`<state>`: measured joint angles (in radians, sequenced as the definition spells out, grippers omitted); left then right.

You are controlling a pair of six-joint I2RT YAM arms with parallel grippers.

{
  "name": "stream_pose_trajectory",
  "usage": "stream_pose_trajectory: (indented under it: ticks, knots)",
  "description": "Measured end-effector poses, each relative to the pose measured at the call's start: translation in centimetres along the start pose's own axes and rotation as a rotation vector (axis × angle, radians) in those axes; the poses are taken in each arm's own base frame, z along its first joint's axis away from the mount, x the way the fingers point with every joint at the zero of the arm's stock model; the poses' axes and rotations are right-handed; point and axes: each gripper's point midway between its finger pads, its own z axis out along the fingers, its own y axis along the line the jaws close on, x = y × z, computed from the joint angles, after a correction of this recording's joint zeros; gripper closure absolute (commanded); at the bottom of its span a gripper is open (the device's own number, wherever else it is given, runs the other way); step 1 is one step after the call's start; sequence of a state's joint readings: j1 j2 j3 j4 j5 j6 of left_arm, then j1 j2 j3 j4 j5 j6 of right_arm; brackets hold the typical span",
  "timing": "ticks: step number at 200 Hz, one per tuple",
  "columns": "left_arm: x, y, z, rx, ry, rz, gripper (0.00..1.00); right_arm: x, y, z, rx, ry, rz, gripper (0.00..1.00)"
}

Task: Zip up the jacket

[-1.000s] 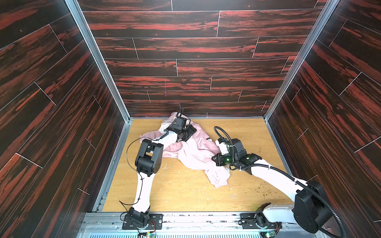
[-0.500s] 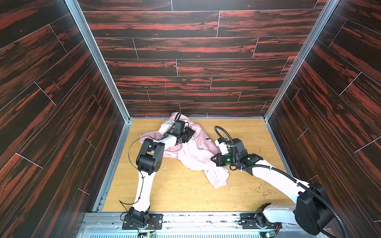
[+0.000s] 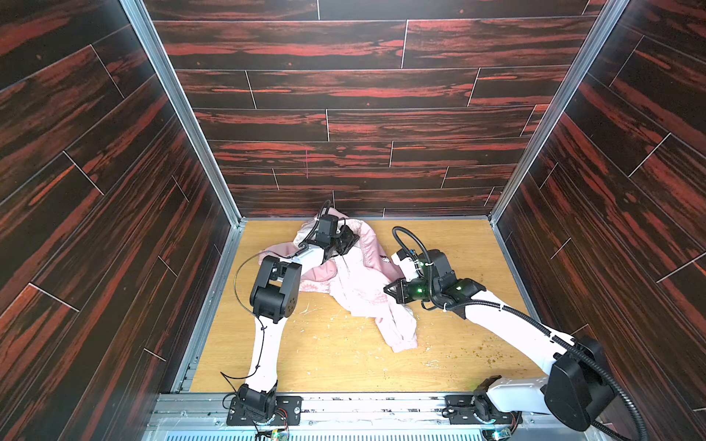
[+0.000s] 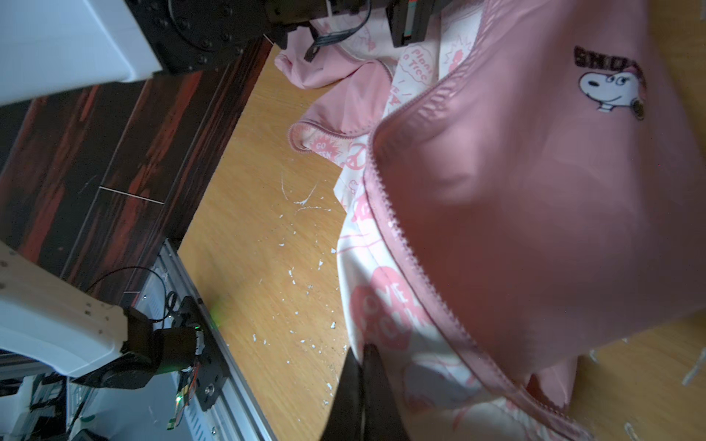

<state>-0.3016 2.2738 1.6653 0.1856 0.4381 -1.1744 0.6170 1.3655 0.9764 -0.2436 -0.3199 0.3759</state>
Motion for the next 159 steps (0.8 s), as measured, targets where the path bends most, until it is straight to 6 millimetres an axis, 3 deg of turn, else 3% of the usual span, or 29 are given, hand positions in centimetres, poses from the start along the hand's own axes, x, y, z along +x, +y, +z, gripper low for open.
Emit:
stream_pose_trajectory:
  ticks: [50,78,95,102,108,125,143,159]
  knots:
    - [-4.2,-3.4,-1.8,0.014,-0.060,0.046,1.00,-1.0,3.6,2.5,-0.140,0.061,-0.007,1.00]
    - [-8.3,-5.8,-3.5,0.033,-0.146,0.086,1.00,0.7,7.0,5.1,-0.239,0.169,-0.031,0.78]
    - [-10.6,-6.0,-4.4,0.017,-0.196,0.101,1.00,2.3,8.8,6.3,-0.283,0.239,-0.054,0.56]
    - [-11.3,-5.5,-4.6,-0.001,-0.211,0.107,0.91,3.1,9.2,6.5,-0.293,0.263,-0.063,0.48]
    - [-11.7,-5.1,-4.8,-0.018,-0.217,0.110,0.78,3.5,9.3,6.5,-0.292,0.276,-0.065,0.43]
    - [-12.4,-3.0,-5.2,-0.090,-0.219,0.109,0.52,4.2,8.9,6.6,-0.273,0.288,-0.071,0.37]
    - [-12.4,-0.7,-5.7,-0.154,-0.216,0.107,0.41,4.9,7.1,6.5,-0.220,0.288,-0.051,0.36]
    - [-10.8,1.9,-6.5,-0.227,-0.185,0.104,0.37,5.4,5.2,6.0,-0.164,0.280,-0.018,0.37]
